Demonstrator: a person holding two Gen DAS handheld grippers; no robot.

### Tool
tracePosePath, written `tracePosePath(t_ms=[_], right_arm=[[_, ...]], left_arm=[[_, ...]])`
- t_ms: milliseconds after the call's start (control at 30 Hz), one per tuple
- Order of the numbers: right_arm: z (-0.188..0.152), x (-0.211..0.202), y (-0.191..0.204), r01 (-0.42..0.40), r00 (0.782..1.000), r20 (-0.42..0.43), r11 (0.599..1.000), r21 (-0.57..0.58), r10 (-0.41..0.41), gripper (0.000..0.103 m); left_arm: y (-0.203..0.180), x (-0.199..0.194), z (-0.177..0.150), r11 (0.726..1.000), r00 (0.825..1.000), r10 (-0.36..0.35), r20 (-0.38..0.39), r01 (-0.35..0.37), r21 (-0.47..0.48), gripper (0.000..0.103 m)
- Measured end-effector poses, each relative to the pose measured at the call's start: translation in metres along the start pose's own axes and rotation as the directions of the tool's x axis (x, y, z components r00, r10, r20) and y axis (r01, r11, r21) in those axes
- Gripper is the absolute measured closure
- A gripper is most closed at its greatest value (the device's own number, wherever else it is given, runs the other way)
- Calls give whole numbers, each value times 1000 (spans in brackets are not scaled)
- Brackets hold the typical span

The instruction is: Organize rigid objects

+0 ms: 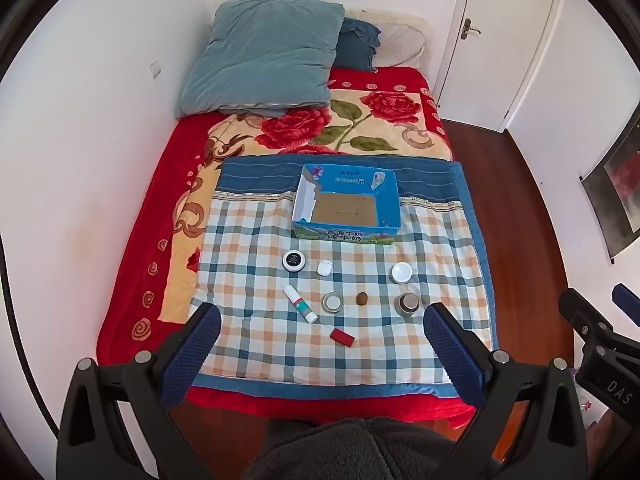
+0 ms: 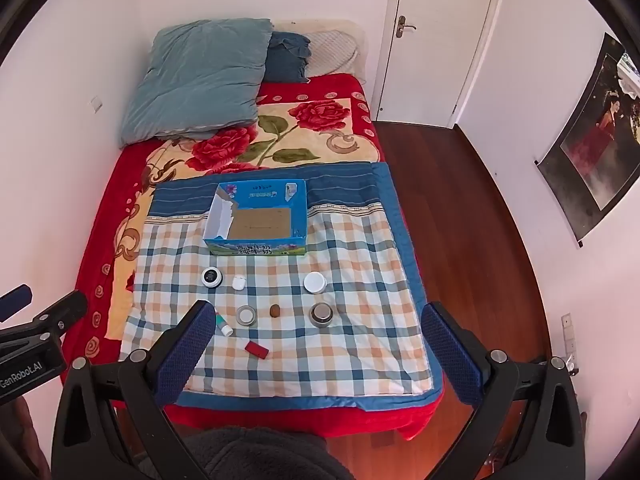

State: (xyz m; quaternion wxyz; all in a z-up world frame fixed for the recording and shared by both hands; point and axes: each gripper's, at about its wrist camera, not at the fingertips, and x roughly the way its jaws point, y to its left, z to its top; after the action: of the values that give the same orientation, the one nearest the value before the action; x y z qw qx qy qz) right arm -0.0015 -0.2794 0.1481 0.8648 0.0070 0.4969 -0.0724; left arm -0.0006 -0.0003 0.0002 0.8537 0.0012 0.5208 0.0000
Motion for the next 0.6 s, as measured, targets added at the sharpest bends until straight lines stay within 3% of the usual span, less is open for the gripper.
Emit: tracePosePath(t_ms=[600], right_arm=[[2, -2, 5, 10, 1000, 19, 1000, -6, -10, 0]], left_arm=[[-2, -2, -2, 1000, 1000, -6, 0, 6, -1, 0]])
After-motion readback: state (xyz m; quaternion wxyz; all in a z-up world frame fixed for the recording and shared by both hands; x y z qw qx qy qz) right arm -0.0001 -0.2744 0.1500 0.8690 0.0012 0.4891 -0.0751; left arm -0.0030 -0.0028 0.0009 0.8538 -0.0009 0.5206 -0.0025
